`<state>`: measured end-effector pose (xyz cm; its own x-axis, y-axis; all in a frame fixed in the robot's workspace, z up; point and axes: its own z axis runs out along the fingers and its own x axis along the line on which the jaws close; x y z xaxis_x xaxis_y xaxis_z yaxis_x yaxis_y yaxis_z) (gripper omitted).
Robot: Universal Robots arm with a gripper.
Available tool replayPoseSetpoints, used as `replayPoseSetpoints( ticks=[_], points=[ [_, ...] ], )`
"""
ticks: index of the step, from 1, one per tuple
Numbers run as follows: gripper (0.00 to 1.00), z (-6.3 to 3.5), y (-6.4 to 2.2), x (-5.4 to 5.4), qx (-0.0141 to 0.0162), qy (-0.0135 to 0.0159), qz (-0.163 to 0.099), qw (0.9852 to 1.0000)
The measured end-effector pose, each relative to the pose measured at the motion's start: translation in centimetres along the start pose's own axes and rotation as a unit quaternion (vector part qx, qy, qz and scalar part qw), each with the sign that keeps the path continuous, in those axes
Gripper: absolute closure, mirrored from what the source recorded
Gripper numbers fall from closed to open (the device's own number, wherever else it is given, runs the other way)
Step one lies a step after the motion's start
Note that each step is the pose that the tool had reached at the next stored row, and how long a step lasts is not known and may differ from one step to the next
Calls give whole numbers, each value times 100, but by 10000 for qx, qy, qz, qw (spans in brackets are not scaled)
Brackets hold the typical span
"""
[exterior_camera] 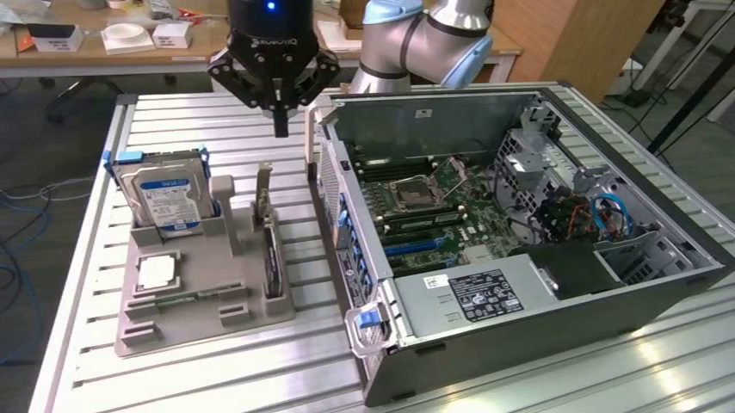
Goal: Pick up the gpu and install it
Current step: 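Reach for the gpu, then pick up the gpu and move the gpu toward the slot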
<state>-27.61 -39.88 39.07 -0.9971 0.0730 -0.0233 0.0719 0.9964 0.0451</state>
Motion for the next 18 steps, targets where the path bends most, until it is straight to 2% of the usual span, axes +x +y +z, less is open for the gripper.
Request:
replayPoseSetpoints(
  ticks=[9, 18],
  points=[
    [89, -3, -12, 162, 0, 0, -1, 10000],
    [89, -3, -12, 163, 0, 0, -1, 10000]
  ],
)
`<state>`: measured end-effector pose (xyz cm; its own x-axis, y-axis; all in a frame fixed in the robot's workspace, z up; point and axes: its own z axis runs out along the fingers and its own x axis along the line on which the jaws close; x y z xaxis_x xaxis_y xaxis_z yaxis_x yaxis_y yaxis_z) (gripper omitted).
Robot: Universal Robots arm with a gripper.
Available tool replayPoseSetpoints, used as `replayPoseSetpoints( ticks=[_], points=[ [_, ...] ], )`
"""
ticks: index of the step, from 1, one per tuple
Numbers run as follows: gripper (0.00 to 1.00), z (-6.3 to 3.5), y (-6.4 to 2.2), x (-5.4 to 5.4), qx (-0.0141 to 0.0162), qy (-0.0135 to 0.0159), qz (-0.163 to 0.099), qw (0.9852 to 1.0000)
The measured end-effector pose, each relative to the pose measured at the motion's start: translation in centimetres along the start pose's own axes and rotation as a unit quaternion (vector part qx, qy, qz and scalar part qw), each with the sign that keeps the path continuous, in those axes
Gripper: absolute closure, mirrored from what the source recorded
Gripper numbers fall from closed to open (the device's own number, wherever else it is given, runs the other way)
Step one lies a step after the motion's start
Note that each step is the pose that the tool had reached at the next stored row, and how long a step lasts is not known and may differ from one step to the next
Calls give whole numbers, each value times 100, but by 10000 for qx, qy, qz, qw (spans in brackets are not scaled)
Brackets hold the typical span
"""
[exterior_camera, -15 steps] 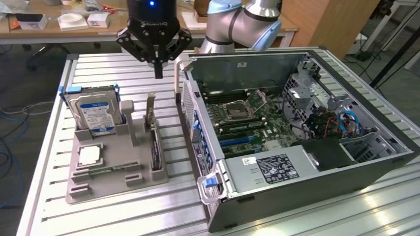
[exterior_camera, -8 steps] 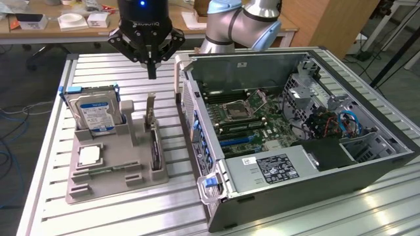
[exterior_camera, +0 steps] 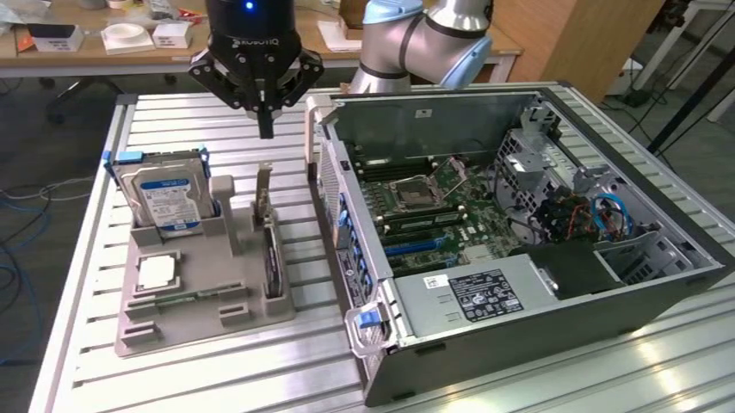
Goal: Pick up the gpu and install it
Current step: 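Pick up the gpu and move the gpu toward the slot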
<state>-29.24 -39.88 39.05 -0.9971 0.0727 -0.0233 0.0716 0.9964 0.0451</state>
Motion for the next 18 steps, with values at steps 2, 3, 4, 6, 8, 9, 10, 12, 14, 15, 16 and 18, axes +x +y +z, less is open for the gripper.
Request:
replayPoseSetpoints(
  ticks=[2, 3, 4, 6, 8, 9, 10, 12, 14, 15, 16, 18],
  points=[
    [89, 0, 0, 0, 0, 0, 0, 10000],
    [89, 0, 0, 0, 0, 0, 0, 10000],
    [89, 0, 0, 0, 0, 0, 0, 10000],
    [83, 0, 0, 0, 0, 0, 0, 10000],
    [77, 0, 0, 0, 0, 0, 0, 10000],
    [71, 0, 0, 0, 0, 0, 0, 10000],
    [65, 0, 0, 0, 0, 0, 0, 10000],
    [65, 0, 0, 0, 0, 0, 0, 10000],
    [58, 0, 0, 0, 0, 0, 0, 10000],
    [58, 0, 0, 0, 0, 0, 0, 10000],
    [58, 0, 0, 0, 0, 0, 0, 10000],
    [58, 0, 0, 0, 0, 0, 0, 10000]
  ],
)
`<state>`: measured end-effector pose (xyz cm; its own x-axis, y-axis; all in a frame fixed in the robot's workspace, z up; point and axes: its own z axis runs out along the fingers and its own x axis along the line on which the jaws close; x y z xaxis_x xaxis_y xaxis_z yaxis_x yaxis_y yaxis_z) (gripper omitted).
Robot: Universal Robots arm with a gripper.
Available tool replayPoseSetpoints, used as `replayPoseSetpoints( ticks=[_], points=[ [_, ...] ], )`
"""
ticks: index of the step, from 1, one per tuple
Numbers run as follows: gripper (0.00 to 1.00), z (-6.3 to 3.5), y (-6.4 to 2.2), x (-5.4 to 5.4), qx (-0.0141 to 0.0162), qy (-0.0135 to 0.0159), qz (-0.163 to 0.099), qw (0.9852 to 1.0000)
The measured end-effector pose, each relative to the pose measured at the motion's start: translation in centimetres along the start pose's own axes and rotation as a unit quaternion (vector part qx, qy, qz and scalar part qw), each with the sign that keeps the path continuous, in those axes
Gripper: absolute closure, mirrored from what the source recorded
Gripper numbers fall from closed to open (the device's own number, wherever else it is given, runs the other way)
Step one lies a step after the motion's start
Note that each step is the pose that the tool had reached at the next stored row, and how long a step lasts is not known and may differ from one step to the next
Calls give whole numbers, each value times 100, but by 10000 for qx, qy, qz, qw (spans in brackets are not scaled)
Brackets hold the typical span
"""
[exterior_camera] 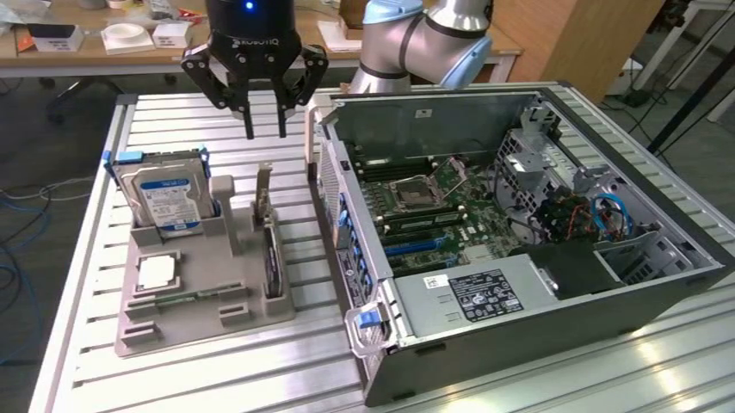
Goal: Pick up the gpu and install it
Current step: 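Pick up the gpu and move the gpu toward the slot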
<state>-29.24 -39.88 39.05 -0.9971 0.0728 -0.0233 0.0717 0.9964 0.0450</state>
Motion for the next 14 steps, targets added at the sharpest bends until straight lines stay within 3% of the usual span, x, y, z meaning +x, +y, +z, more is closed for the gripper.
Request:
replayPoseSetpoints(
  ticks=[14],
  points=[
    [58, 143, -6, 3, 0, -1, 0, 10000]
  ],
)
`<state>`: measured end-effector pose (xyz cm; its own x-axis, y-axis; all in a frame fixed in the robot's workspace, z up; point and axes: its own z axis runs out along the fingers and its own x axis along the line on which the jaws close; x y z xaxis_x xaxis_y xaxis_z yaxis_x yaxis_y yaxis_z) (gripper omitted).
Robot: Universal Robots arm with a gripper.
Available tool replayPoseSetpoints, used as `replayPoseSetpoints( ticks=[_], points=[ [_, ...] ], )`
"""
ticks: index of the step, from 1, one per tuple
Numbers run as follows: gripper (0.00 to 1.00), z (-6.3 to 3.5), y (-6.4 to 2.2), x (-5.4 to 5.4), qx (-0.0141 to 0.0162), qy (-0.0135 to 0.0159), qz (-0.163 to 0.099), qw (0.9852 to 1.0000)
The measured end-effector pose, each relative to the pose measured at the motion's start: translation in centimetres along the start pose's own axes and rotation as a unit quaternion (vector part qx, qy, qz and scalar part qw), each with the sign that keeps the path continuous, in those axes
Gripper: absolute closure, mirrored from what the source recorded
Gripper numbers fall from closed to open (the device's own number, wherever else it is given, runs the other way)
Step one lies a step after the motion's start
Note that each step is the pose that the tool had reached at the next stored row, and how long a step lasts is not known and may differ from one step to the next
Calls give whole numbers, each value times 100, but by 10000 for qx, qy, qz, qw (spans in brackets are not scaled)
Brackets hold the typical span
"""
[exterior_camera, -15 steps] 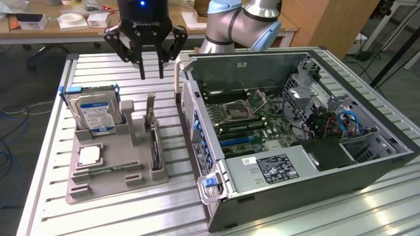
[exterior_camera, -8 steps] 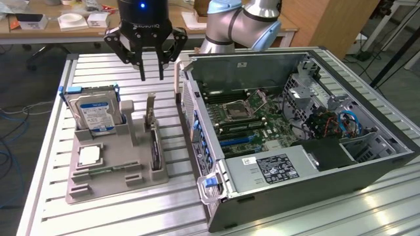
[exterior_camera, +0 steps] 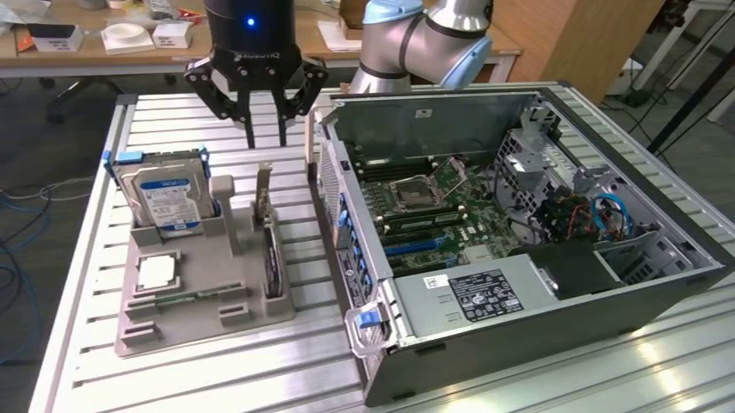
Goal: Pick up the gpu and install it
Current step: 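Pick up the gpu and move the gpu toward the slot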
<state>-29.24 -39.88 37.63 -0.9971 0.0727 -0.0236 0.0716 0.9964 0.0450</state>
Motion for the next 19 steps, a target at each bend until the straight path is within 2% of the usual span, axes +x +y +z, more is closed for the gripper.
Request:
replayPoseSetpoints(
  ticks=[19],
  points=[
    [58, 212, -10, 6, 1, -1, 0, 10000]
  ],
)
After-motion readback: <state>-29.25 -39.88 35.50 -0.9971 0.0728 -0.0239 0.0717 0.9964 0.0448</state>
